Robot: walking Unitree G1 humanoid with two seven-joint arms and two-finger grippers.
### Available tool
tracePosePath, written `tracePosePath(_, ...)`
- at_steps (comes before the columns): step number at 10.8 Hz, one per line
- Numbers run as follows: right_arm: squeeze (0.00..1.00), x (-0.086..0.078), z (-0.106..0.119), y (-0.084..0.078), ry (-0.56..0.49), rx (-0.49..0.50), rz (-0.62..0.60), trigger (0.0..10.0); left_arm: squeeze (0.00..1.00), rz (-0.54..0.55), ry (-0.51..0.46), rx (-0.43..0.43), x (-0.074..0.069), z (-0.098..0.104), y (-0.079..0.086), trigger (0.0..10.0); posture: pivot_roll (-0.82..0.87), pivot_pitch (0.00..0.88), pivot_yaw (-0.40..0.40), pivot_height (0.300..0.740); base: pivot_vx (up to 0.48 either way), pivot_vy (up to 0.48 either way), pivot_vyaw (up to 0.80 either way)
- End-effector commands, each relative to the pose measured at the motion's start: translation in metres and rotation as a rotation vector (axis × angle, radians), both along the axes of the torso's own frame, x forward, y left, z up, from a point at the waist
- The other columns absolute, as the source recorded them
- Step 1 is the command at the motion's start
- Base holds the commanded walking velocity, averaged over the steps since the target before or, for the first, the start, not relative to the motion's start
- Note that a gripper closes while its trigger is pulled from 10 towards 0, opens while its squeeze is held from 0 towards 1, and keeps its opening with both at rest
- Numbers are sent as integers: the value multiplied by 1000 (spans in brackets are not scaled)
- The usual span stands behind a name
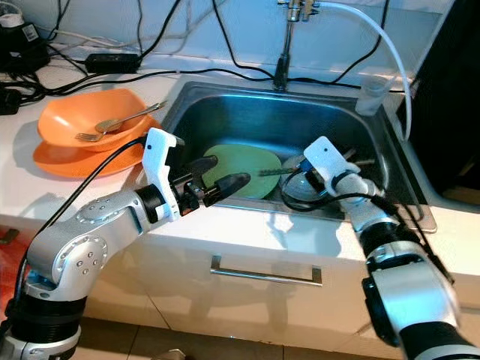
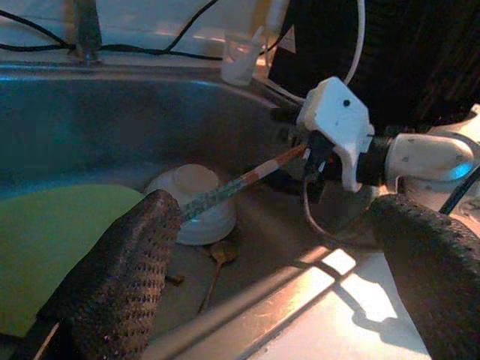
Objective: Kitchen organization
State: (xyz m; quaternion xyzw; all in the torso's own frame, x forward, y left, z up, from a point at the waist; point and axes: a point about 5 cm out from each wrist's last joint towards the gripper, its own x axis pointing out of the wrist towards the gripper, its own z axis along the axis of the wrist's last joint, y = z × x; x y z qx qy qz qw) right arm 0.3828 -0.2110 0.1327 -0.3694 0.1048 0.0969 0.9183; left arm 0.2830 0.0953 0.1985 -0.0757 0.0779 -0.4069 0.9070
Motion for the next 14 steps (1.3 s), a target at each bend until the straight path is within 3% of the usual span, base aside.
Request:
tracePosePath(1,1000,4,13,-4,-57,0,-22,10000,1000,-18,-3,11,0,-2,-1,10000,76,0,15,740,0,0,0)
tracePosePath(2,1000,6,24,-11,-140,-36,-65,10000,1000,-21,-3,14,0,-2,-1,10000,74,0,18,740,0,0,0)
tracePosePath(3,1000,7,30,-17,-175,-12,-102,10000,1000,-26,-5,15,0,-2,-2,10000,74,0,18,740,0,0,0)
tracePosePath(6,1000,6,28,-19,-166,-14,-83,10000,1000,-32,-12,26,-1,-2,-2,10000,74,0,23,740,0,0,0)
tracePosePath(7,1000,6,33,-22,-206,-11,-108,10000,1000,-32,-15,31,0,-2,-2,10000,73,0,26,740,0,0,0)
tracePosePath(8,1000,5,24,-17,-109,21,-63,10000,1000,-30,-17,36,0,-2,-2,10000,71,0,29,740,0,0,0)
tracePosePath(9,1000,-1,3,-8,19,-73,47,10000,1000,-35,-23,42,0,-2,-3,10000,74,0,28,740,0,0,0)
tracePosePath(10,298,4,16,-13,-65,-8,-43,10000,1000,-33,-25,45,0,-2,-3,10000,75,0,28,740,0,0,0)
tracePosePath(11,0,3,11,-10,-10,-5,-3,10000,1000,-31,-25,48,0,-2,-2,10000,74,0,31,740,0,0,0)
tracePosePath(12,0,5,17,-7,-54,-23,16,10000,1000,-33,-25,51,0,-3,-2,10000,74,0,31,740,0,0,0)
tracePosePath(13,1000,9,31,-14,-121,56,-53,10000,1000,-33,-27,52,0,-3,-2,10000,74,0,28,740,0,0,0)
tracePosePath(14,1000,11,32,-13,-60,336,-107,10000,1000,-28,-27,50,0,-3,-2,10000,74,0,28,740,0,0,0)
